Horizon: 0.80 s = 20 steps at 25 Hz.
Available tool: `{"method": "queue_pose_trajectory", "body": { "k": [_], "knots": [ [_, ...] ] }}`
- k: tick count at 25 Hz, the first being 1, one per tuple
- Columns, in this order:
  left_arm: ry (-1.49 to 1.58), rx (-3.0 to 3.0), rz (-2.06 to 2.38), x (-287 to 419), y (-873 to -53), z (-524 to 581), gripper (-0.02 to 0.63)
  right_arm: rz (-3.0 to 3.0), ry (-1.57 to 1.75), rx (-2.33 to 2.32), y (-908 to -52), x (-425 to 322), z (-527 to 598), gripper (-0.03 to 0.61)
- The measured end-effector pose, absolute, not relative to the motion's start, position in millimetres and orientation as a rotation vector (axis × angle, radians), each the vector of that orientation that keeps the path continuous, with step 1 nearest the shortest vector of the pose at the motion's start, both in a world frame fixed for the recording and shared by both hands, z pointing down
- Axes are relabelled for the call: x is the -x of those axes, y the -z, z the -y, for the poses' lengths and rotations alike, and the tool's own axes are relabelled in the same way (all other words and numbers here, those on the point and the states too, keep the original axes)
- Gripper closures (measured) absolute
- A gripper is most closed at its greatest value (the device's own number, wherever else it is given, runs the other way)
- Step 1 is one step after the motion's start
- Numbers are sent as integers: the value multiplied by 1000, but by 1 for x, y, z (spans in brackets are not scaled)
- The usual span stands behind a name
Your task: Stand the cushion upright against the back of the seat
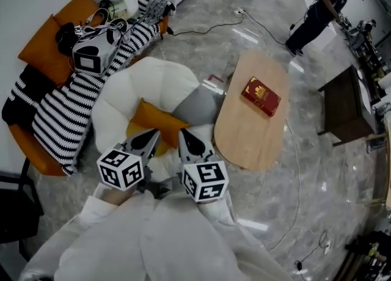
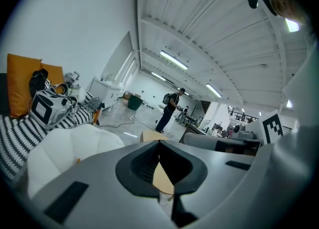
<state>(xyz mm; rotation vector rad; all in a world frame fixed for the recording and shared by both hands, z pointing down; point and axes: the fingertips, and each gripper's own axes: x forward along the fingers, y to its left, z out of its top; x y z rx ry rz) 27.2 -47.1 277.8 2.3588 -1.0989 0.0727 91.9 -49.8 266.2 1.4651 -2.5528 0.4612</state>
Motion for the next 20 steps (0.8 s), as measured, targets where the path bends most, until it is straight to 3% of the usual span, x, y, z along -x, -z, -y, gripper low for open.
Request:
{"method": "queue_pose_trajectory", "body": {
  "k": [20],
  "knots": [
    [-112, -2355, 1064, -36, -285, 47, 606, 2537, -526, -1455, -281, -92, 48, 566]
  ]
}}
